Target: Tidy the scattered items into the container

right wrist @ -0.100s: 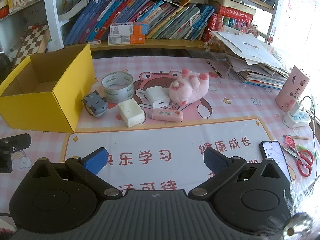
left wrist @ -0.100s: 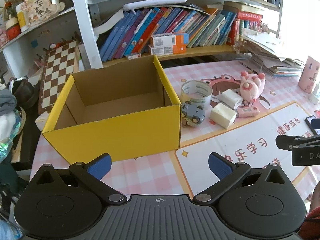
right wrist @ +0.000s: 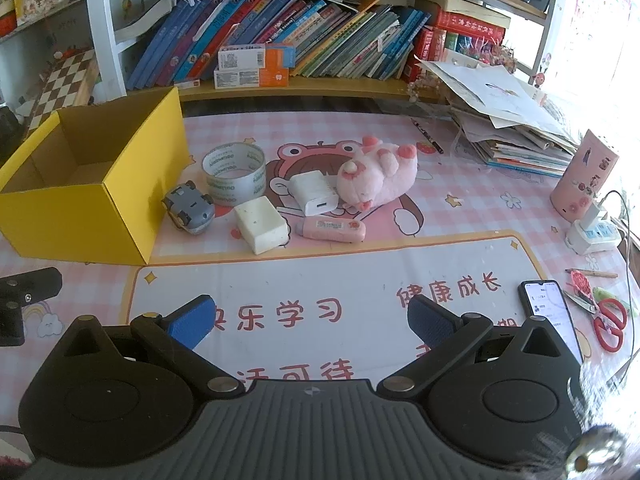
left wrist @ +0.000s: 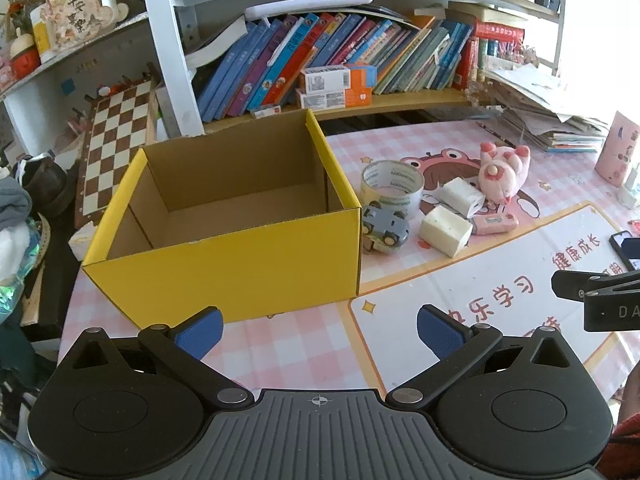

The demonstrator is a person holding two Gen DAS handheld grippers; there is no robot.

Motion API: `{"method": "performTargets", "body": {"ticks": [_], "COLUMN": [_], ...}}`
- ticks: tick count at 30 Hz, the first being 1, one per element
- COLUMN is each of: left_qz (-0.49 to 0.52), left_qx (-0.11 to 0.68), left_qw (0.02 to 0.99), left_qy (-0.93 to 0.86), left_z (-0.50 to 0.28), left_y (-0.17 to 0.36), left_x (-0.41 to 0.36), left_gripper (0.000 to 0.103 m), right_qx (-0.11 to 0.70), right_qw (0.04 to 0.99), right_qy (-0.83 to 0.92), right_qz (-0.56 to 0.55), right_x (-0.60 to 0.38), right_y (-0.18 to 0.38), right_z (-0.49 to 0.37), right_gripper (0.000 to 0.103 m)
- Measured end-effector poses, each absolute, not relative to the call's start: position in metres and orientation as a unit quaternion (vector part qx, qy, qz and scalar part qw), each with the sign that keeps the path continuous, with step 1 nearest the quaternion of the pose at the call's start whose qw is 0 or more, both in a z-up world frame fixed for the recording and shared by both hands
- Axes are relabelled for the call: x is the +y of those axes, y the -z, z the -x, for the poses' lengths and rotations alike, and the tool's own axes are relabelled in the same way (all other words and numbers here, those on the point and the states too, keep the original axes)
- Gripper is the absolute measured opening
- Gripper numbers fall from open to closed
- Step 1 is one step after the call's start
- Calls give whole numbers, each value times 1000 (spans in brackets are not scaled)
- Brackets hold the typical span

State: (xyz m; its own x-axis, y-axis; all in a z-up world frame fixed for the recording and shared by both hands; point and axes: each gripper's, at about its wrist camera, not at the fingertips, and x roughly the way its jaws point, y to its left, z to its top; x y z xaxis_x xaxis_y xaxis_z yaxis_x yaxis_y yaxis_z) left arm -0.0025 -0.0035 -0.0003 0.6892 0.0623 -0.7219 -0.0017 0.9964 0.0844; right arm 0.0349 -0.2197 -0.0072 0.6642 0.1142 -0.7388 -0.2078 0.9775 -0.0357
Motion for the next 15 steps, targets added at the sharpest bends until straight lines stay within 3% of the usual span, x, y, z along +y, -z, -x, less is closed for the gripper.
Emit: {"method": "performTargets", "body": {"ticks": [15], "left_qz": [-30], "left_qx": [399], "left_qw": [916], "left_qy": [-11], "left_z": [-2], "left_y": [0], "left_x": [3], "left_gripper": [103], "right_qx": [400], "right_qw": [910], "right_qy": [-88], "right_qz": [61], "right_x": [-215], "right_y": [5], "right_z": [-34], "right_gripper": [103]}}
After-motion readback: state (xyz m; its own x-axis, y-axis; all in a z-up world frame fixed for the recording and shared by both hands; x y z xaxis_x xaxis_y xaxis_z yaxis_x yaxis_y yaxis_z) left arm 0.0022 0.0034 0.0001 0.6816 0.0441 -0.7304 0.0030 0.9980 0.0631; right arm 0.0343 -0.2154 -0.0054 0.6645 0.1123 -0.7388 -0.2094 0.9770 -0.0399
